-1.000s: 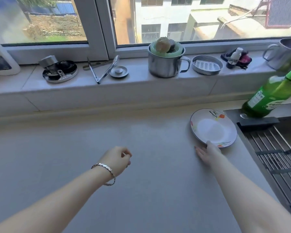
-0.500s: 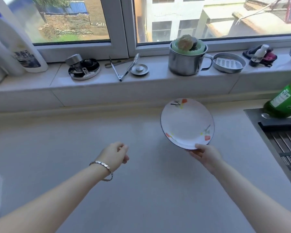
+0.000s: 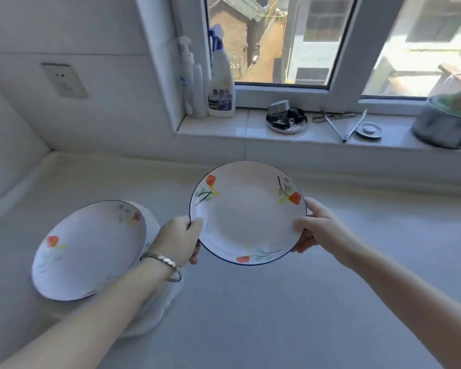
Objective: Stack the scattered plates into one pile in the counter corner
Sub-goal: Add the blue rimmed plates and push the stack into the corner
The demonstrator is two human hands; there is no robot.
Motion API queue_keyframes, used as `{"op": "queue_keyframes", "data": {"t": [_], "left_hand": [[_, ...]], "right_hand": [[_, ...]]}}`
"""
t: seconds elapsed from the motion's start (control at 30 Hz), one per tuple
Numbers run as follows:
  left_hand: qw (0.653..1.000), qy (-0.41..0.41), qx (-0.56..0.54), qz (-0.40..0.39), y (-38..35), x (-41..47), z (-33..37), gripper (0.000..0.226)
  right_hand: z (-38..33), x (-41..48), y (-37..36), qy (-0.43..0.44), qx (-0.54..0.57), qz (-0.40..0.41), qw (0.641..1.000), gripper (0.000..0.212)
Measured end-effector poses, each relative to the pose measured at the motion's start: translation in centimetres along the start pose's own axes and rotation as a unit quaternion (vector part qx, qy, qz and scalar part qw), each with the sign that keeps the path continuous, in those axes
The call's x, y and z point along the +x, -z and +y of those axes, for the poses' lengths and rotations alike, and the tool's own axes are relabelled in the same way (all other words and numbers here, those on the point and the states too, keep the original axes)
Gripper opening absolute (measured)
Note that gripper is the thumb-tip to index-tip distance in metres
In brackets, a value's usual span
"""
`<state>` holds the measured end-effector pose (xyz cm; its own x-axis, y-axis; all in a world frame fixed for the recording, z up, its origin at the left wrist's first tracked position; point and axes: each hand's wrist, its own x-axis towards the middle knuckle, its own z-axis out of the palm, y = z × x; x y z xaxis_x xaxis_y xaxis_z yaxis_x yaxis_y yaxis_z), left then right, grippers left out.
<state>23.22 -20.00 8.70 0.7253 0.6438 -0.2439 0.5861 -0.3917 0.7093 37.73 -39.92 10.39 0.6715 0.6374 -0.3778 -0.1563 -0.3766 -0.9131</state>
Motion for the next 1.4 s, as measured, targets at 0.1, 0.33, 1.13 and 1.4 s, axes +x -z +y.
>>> {"op": "queue_keyframes", "data": {"t": [0.1, 0.33, 1.13, 1.4], "left_hand": [[0.998, -0.013, 0.014, 0.063, 7.4, -0.6, -4.0, 0.041], [0.989, 0.047, 0.054, 0.126, 17.0, -1.8, -12.8, 0.044], [0.958, 0.167, 0.116, 0.201, 14.8, -3.4, -19.8, 0.044], [0.786, 0.412, -0.412, 0.204, 11.2, -3.5, -25.9, 0.056]], "right_hand": [[-3.0, 1.1, -7.6, 0.02, -0.017, 0.001, 1.0, 0.04], [-5.8, 4.3, -21.2, 0.036, -0.114, -0.023, 0.993, 0.043], [-1.4, 6.3, -25.8, 0.082, -0.276, -0.035, 0.957, 0.041], [5.7, 8.1, -24.8, -0.204, -0.02, 0.009, 0.979, 0.045]]}}
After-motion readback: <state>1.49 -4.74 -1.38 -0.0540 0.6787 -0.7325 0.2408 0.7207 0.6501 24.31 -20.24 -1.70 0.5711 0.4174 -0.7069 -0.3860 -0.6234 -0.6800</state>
